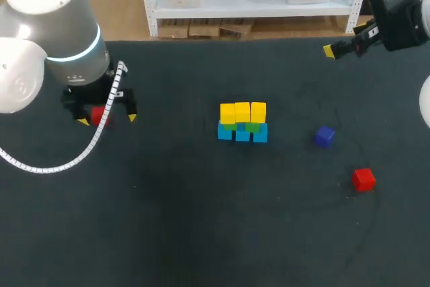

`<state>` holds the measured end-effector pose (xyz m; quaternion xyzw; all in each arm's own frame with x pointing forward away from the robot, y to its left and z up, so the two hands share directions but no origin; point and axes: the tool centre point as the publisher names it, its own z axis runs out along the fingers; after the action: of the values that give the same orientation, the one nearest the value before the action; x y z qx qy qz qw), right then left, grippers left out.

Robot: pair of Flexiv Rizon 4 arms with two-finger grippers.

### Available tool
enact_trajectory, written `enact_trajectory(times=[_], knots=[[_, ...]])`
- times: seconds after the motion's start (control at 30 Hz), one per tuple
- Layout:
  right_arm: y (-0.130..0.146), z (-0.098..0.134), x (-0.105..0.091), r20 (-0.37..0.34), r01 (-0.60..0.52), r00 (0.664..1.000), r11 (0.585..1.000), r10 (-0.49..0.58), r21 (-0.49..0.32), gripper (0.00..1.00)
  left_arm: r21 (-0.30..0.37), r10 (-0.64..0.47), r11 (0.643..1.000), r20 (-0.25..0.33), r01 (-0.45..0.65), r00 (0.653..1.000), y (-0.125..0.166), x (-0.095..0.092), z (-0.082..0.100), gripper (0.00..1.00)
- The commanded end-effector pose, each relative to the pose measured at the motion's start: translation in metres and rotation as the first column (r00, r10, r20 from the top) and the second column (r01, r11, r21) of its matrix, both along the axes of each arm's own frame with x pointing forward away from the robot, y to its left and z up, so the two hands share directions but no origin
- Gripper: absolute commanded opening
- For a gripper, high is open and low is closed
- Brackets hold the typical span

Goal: Place the blue cubes, place green cubes on the blue cubes, place the yellow cubes on the green cubes, then place the red cubes on the yellow cubes, and place purple cube on the red cubes.

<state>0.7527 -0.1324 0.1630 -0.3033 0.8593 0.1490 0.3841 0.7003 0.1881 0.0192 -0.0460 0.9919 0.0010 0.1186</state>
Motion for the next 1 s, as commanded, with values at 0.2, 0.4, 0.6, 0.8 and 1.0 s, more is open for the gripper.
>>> enact_trajectory(times=[0.2, 0.4, 0.6, 0.8, 1.0], knots=[[0.001, 0.000, -0.001, 0.001, 0.003, 1.000, 1.000, -0.003, -0.002, 1.00, -0.005, 0.015, 1.000, -0.019, -0.015, 1.000, 0.010, 0.014, -0.007, 1.00], [0.001, 0.000, -0.001, 0.001, 0.003, 1.000, 1.000, -0.003, -0.002, 1.00, 0.004, 0.023, 1.000, -0.019, -0.023, 1.000, 0.013, 0.015, -0.010, 1.00], [0.001, 0.000, -0.001, 0.001, 0.003, 1.000, 1.000, -0.003, -0.002, 1.00, 0.009, 0.032, 0.999, -0.031, -0.031, 0.999, 0.019, 0.020, -0.014, 0.85], [0.001, 0.000, -0.001, 0.001, 0.003, 1.000, 1.000, -0.003, -0.002, 1.00, 0.020, 0.040, 0.999, -0.039, -0.040, 0.998, 0.023, 0.022, -0.012, 0.51], [0.001, 0.000, -0.001, 0.001, 0.003, 1.000, 1.000, -0.003, -0.002, 1.00, 0.014, 0.043, 0.999, -0.055, -0.042, 0.998, 0.023, 0.021, -0.017, 0.45]])
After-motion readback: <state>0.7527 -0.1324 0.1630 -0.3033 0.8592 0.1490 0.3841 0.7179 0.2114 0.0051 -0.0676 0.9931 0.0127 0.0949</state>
